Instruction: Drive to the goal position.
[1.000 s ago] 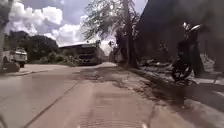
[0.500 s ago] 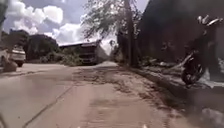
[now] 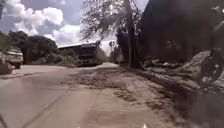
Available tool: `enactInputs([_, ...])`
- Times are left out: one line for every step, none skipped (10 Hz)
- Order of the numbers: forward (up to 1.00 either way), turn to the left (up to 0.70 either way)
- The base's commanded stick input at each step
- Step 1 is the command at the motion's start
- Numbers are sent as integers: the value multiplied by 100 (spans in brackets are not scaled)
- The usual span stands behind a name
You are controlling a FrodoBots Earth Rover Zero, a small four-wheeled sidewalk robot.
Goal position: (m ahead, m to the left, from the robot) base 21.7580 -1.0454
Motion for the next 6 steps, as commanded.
enactInputs([70, 0])
enactInputs([70, 0])
enactInputs([70, 0])
enactInputs([70, 0])
enactInputs([70, 0])
enactInputs([70, 0])
